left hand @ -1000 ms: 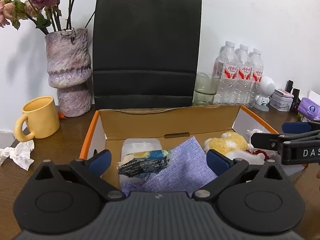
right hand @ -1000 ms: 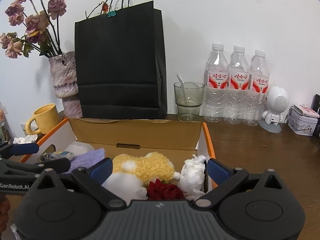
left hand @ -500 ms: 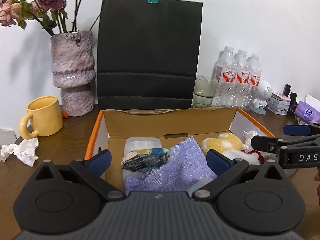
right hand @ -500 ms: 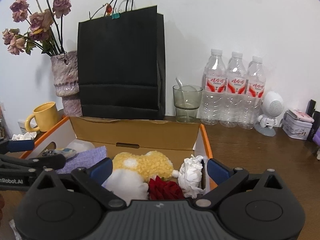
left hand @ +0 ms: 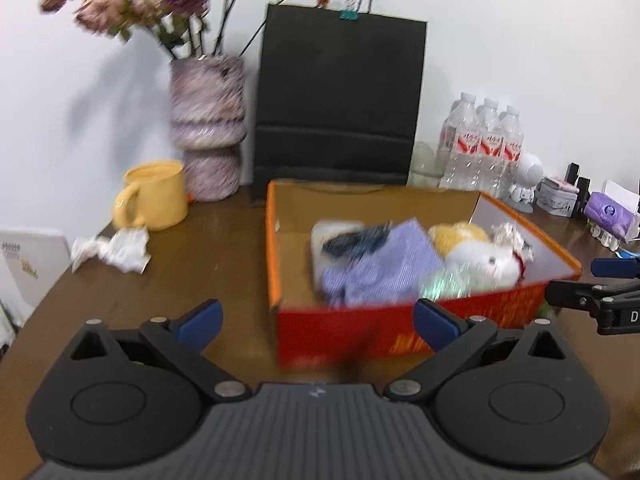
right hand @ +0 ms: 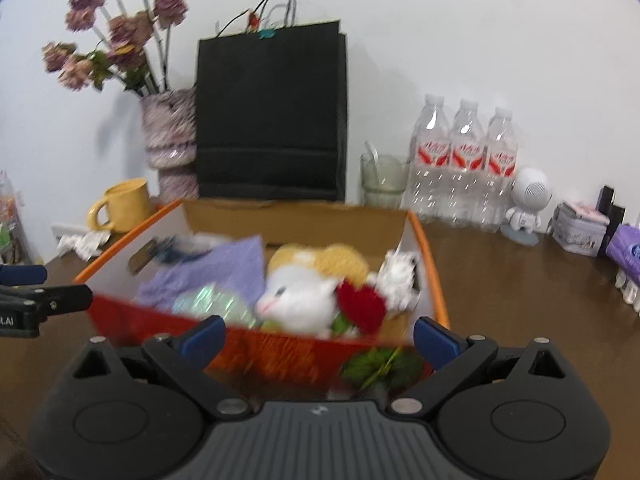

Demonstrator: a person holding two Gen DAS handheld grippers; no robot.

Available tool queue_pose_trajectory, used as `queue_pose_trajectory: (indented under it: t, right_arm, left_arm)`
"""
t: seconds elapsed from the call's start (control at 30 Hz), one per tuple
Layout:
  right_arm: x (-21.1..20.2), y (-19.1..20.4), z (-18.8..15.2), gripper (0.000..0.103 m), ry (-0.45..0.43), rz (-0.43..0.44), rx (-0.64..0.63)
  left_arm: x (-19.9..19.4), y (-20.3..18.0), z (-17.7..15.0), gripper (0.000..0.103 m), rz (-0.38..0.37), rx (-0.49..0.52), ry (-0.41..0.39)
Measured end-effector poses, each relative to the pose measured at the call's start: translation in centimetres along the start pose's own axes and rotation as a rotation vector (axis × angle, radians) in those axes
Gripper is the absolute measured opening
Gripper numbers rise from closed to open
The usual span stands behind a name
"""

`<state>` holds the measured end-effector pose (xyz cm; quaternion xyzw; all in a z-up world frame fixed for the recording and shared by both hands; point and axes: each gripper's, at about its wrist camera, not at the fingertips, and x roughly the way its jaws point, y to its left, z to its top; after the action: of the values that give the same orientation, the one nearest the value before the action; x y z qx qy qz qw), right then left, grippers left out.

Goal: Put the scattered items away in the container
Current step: 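Grasp a small clear bag with the right gripper while the left grasps another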

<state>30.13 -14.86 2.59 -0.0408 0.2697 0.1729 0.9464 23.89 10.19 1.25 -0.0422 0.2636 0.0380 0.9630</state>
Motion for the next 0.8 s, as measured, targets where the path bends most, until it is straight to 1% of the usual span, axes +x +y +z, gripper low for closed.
queue_pose_trajectory:
  t: [0.13, 0.2, 0.27, 0.33, 0.4, 0.47, 0.5, 0.57, 0.6, 0.63, 0.67, 0.7, 0.73, 0.77, 0.8]
  right_arm:
    - [-0.1, 2.0, -2.2, 0.095, 0.054, 0.015, -0.011]
    - [0.3, 3.0, -3.2, 0.089, 0.087, 0.010, -0.018]
    - [0.9, 3.7, -3.9, 0.084, 0.112, 0.007, -0.022]
    - [1.4, 4.4, -4.4, 0.083, 0.128, 0.001, -0.020]
    - [2.0, 4.7, -4.6, 0.076, 0.136, -0.009, -0.007]
    - [2.6, 4.8, -4.7, 0.073, 0.150, -0.017, 0.013]
    - [2.9, 4.8, -4.8, 0.071, 0.157, -0.023, 0.025]
    - [3.5, 4.7, -5.0, 0.066, 0.170, -0.034, 0.035]
    - [3.5, 4.6, -5.0, 0.064, 0.163, -0.040, 0.037]
    - [3.5, 4.4, -5.0, 0.061, 0.161, -0.042, 0.038]
    - [3.5, 4.4, -5.0, 0.055, 0.158, -0.038, 0.039]
    - [3.3, 4.3, -5.1, 0.044, 0.154, -0.037, 0.037]
    - [3.2, 4.2, -5.1, 0.038, 0.149, -0.035, 0.035]
    - [3.0, 4.2, -5.2, 0.023, 0.145, -0.029, 0.033]
    - [2.8, 4.1, -5.3, 0.020, 0.142, -0.019, 0.032]
  left_arm:
    - [-0.5, 0.9, -2.3, 0.103, 0.004, -0.010, 0.049]
    - [-0.8, 1.3, -3.5, 0.103, -0.002, -0.026, 0.072]
    - [-1.0, 1.5, -4.3, 0.100, -0.009, -0.035, 0.088]
    - [-1.2, 1.5, -5.0, 0.099, -0.011, -0.036, 0.100]
    - [-1.2, 1.2, -5.4, 0.089, -0.015, -0.034, 0.112]
    - [-1.1, 0.8, -5.7, 0.083, -0.014, -0.030, 0.125]
    - [-0.9, 0.5, -5.8, 0.076, -0.009, -0.022, 0.133]
    - [-0.4, 0.1, -6.1, 0.065, -0.001, -0.014, 0.153]
    - [-0.3, -0.3, -6.1, 0.057, 0.017, -0.001, 0.144]
    - [-0.2, -0.5, -6.1, 0.052, 0.033, 0.006, 0.140]
    - [-0.1, -0.8, -6.1, 0.042, 0.040, 0.015, 0.134]
    - [0.1, -1.0, -6.1, 0.035, 0.042, 0.024, 0.128]
    - [0.2, -1.3, -6.1, 0.031, 0.042, 0.032, 0.124]
    - [0.3, -1.5, -6.1, 0.027, 0.039, 0.038, 0.120]
    - [0.5, -1.6, -6.0, 0.025, 0.036, 0.034, 0.118]
